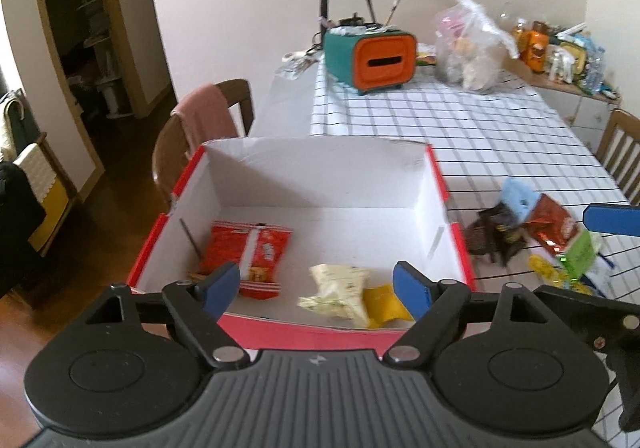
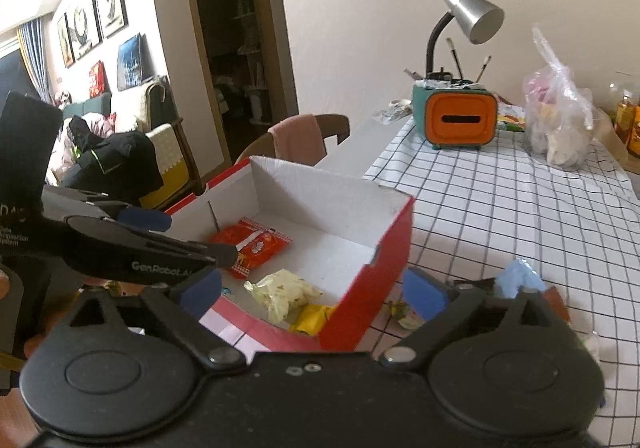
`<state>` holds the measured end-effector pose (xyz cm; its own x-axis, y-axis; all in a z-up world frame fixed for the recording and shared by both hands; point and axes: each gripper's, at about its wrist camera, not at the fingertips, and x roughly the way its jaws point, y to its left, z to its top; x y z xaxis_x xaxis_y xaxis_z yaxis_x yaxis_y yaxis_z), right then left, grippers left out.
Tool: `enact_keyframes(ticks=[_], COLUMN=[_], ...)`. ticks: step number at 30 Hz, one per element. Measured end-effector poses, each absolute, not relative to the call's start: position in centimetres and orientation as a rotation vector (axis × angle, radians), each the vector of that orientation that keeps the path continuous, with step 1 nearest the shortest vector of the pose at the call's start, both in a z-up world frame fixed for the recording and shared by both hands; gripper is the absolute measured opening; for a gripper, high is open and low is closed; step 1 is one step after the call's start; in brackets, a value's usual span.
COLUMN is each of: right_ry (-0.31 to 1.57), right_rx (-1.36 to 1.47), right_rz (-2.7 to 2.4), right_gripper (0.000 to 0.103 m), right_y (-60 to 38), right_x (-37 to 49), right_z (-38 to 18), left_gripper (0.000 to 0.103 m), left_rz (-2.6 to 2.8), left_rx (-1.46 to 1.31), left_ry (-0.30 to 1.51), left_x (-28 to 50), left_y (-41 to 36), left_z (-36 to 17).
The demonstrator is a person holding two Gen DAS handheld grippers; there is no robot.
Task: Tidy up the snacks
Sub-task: 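Move both tools back toward the remaining snack pile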
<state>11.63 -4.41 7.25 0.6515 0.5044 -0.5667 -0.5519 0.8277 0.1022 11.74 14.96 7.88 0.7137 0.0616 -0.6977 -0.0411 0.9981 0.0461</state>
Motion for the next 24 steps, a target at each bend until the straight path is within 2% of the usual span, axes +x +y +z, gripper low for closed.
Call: enact_keyframes(ticks=[7,24], right_ry=[0.608,0.641], right_rx=[-0.05,-0.004], right_rz=[0.553,0.312], right_gripper=[0.102,0.102], right_y=[-8.8,-22.0], right_x=[10.6,12.1], right_z=[7.0,2.9], left_gripper=[0.088,0.089], left_rz=[-0.027,-0.133], left_rx=[0.024,-0.008], left_ry=[0.756,0.806], left_x=[11.1,13.4], left_y=[11.2,0.6], left_z=[7.7,3.8])
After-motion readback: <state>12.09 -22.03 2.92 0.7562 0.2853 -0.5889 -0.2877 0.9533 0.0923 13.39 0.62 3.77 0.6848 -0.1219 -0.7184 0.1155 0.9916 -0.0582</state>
